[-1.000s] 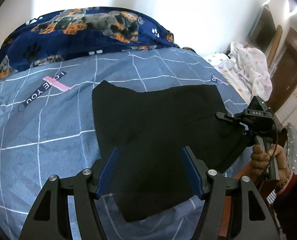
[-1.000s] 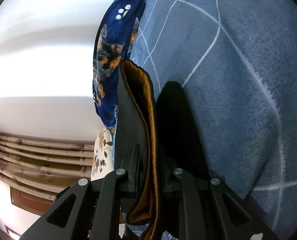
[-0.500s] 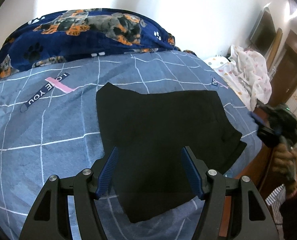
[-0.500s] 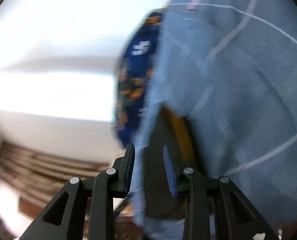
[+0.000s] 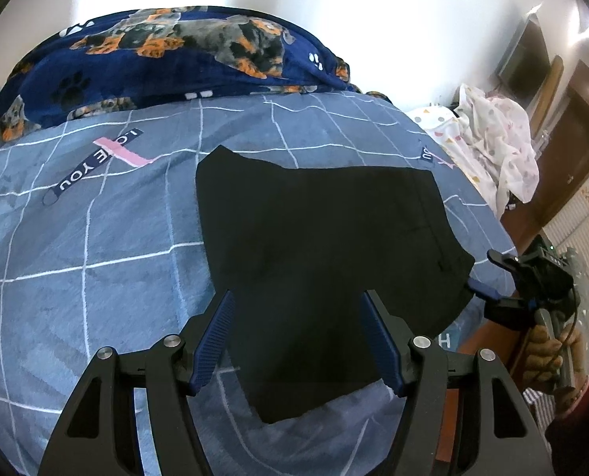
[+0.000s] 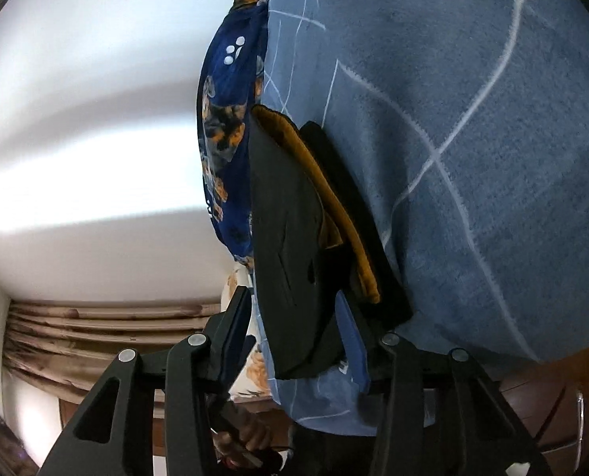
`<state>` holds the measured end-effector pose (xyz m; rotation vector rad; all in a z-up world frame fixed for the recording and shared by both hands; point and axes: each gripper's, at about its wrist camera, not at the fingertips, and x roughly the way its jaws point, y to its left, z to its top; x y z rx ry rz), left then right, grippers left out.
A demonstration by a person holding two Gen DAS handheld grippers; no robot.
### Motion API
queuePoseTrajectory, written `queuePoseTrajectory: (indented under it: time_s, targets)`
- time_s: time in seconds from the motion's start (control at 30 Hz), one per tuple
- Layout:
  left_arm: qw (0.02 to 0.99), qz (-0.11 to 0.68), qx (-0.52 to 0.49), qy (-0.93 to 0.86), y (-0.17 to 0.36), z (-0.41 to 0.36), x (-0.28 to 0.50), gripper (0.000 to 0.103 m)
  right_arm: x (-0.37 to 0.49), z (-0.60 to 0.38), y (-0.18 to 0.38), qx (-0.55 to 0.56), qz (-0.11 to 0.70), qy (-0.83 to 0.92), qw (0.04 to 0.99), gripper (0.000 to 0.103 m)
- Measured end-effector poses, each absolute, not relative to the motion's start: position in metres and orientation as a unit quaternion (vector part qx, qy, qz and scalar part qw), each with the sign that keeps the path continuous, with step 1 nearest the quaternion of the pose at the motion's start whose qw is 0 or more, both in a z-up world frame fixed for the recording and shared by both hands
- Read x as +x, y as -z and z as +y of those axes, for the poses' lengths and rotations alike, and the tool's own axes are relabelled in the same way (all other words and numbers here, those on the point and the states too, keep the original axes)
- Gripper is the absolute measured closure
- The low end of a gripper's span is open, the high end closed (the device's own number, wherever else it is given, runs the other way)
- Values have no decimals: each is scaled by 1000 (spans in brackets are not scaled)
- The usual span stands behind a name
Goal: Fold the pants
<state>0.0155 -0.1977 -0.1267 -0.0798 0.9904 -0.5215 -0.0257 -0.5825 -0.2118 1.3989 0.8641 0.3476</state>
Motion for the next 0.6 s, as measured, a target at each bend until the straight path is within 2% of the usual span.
queuePoseTrajectory:
  time_s: [0.27,0.53,0.57,0.6]
  targets:
    - [840,481,-47,245,132,-195,13,36,-22,-581,212,655,385,-107,641,61]
    - [839,484,-49,243,132,-194,12,36,-4,-573,195,611,386,-88,685,59]
    - [839,485,-50,242,132,-193,13,36,-2,-571,191,595,391,-86,697,70]
    - [839,486,-52,241,132,-193,13,36,0,-568,186,575,396,-85,711,89]
